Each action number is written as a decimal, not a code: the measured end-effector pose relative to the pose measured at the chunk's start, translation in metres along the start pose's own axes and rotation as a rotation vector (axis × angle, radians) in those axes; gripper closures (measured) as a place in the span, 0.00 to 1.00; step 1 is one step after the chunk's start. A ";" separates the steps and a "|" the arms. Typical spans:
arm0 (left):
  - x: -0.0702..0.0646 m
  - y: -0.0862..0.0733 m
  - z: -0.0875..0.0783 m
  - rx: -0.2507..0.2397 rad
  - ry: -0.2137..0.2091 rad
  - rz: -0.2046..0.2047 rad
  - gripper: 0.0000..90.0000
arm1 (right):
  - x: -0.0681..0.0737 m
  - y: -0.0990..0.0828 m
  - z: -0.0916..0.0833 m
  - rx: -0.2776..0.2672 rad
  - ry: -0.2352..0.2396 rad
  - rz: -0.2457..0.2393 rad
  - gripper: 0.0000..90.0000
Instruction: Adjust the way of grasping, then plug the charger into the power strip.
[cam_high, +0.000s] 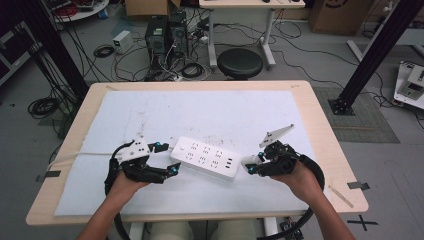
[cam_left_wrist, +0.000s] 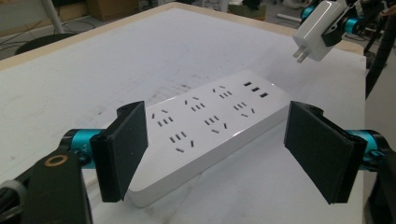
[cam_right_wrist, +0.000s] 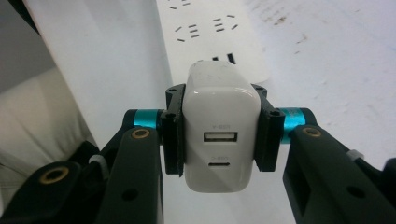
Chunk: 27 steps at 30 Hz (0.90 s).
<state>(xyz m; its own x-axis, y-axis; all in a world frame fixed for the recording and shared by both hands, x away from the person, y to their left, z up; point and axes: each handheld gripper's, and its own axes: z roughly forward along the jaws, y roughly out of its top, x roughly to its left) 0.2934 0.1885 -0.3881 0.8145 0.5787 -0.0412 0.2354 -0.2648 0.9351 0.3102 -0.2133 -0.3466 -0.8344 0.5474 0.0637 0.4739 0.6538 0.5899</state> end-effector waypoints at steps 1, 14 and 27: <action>0.000 -0.001 -0.001 -0.004 0.004 -0.006 0.24 | -0.001 0.001 -0.001 0.004 -0.014 -0.012 0.70; 0.003 -0.009 -0.015 -0.022 0.035 -0.014 0.24 | 0.003 0.013 -0.006 0.066 -0.070 -0.099 0.70; 0.005 -0.021 -0.030 -0.030 0.076 -0.004 0.24 | 0.008 0.056 0.009 0.121 -0.012 -0.191 0.70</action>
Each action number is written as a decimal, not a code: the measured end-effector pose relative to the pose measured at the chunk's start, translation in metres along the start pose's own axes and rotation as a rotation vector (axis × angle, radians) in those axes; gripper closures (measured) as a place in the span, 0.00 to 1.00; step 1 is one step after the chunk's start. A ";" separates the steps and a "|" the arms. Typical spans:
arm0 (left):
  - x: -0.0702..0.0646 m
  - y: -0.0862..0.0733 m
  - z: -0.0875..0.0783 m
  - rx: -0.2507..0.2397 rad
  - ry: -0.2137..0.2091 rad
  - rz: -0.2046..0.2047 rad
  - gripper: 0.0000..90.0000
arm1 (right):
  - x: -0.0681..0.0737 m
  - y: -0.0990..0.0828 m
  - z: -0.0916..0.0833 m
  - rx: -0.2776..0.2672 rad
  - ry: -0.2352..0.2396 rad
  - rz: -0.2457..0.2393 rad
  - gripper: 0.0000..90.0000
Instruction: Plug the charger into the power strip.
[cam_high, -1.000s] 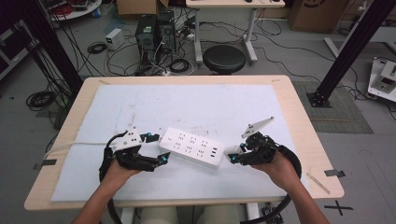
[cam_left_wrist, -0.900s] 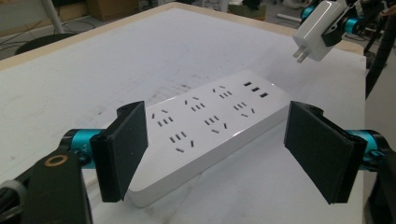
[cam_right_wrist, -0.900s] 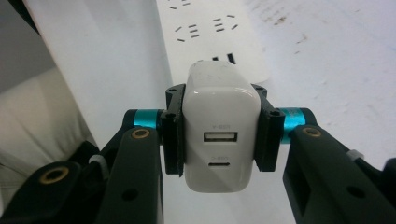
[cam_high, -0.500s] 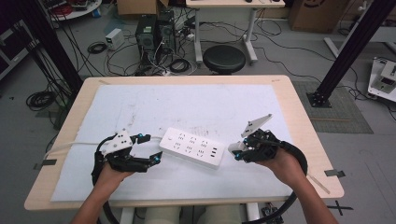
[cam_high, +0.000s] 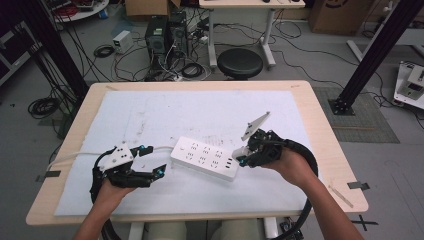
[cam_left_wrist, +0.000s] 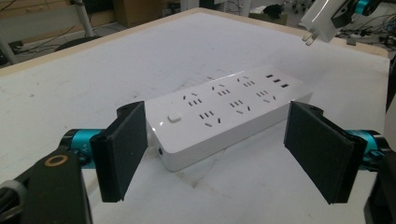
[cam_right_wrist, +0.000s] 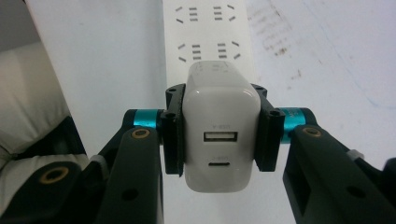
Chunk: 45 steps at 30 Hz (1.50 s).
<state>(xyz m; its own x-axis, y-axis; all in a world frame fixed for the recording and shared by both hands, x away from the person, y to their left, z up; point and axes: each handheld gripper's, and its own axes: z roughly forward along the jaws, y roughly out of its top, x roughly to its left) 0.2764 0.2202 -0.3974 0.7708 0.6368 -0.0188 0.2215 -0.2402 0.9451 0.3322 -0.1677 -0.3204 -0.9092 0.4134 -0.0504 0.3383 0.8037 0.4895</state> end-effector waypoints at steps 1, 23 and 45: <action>0.000 0.000 -0.001 0.001 0.003 0.002 0.24 | 0.000 0.004 0.002 0.002 0.006 -0.004 0.70; 0.011 -0.012 -0.010 -0.029 0.023 -0.028 0.24 | -0.008 0.045 0.035 0.143 0.022 -0.073 0.70; 0.022 -0.019 -0.011 -0.033 0.022 -0.025 0.24 | -0.020 0.055 0.060 0.196 0.048 -0.074 0.70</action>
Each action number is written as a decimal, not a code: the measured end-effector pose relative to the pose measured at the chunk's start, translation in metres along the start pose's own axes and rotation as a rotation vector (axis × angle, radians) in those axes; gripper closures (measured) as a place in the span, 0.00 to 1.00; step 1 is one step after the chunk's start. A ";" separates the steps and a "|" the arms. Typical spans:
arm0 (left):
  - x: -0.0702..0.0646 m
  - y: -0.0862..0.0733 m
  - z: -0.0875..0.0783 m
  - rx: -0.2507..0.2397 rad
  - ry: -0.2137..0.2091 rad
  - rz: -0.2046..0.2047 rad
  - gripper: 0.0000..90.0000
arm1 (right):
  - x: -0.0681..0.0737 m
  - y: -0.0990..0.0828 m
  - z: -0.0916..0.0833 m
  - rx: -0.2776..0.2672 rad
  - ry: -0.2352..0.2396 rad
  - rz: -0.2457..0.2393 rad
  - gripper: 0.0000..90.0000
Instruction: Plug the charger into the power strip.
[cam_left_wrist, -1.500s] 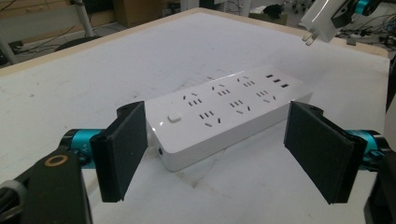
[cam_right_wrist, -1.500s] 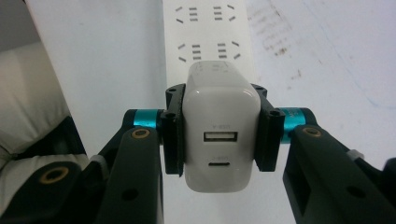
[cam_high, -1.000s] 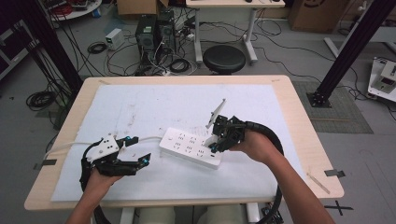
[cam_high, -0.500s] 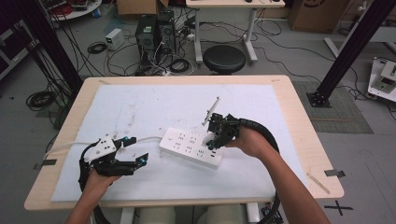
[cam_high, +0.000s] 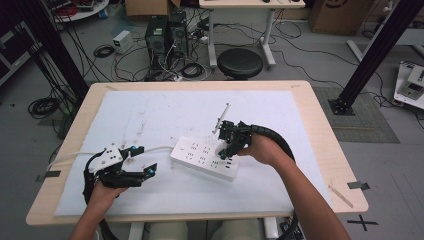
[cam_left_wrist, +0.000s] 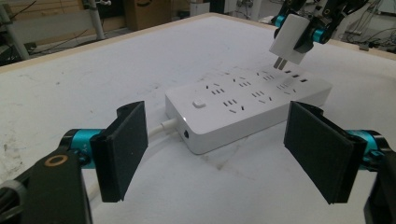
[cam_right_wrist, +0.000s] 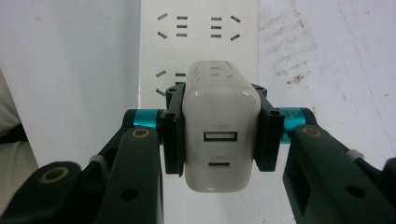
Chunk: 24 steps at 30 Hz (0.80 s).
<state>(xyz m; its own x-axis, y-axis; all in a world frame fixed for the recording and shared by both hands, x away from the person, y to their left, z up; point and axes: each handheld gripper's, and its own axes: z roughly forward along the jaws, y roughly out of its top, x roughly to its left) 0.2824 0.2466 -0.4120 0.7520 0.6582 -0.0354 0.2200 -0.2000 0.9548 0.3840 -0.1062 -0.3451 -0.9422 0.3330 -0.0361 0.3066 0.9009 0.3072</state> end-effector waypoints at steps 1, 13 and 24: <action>0.000 0.000 0.000 -0.002 0.000 -0.001 0.24 | 0.000 0.001 0.001 0.002 0.002 -0.004 0.70; 0.002 -0.002 0.000 -0.003 -0.006 -0.011 0.24 | -0.005 0.008 0.010 0.032 0.011 -0.008 0.70; 0.004 -0.003 0.000 -0.008 -0.008 -0.017 0.24 | -0.006 0.013 0.015 0.065 0.011 -0.009 0.70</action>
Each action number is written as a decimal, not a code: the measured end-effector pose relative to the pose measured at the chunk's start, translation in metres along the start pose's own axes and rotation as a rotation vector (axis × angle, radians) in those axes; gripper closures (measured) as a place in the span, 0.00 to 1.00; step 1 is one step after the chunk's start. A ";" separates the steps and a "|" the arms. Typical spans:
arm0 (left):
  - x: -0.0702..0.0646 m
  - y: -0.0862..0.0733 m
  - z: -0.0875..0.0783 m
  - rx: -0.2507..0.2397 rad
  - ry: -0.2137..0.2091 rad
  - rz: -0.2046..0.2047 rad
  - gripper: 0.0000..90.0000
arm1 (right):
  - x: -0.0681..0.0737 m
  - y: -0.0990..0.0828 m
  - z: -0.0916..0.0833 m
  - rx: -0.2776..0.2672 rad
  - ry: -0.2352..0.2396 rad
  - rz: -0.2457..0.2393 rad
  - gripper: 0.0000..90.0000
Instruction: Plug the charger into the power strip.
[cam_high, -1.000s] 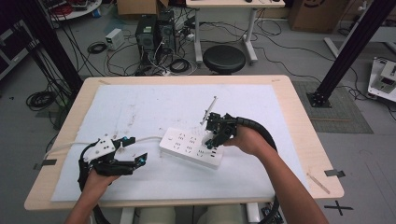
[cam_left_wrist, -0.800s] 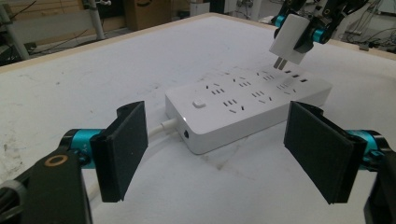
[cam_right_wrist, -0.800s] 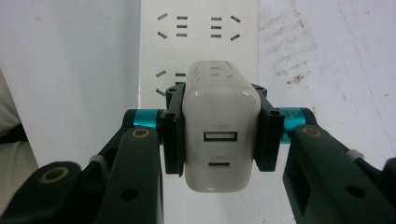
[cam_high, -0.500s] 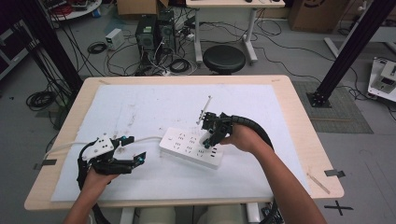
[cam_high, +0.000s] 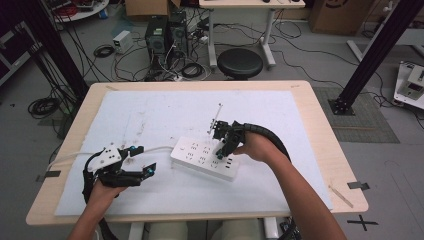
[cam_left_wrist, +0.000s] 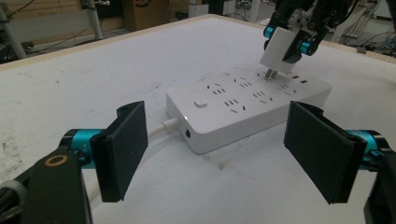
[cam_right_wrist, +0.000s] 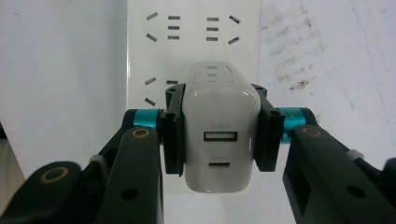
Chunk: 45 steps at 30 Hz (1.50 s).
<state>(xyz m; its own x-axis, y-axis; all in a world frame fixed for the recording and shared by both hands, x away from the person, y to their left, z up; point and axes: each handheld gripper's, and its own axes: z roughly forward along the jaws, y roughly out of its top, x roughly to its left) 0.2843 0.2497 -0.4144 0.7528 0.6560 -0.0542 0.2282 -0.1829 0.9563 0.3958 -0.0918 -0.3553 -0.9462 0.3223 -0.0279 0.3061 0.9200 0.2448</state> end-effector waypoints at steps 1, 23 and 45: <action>0.000 0.000 0.000 0.000 0.000 0.000 0.24 | 0.000 0.000 0.000 0.000 0.000 0.000 0.70; 0.001 -0.005 -0.001 -0.010 -0.003 -0.017 0.24 | 0.003 0.020 0.007 0.056 -0.008 0.009 0.70; 0.003 -0.008 -0.003 -0.015 0.001 -0.032 0.24 | 0.005 0.020 0.016 0.075 -0.024 -0.009 0.71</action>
<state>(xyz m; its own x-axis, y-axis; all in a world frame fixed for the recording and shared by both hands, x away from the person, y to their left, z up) 0.2833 0.2551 -0.4216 0.7447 0.6620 -0.0849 0.2434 -0.1509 0.9581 0.3989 -0.0680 -0.3658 -0.9466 0.3179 -0.0529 0.3050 0.9368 0.1714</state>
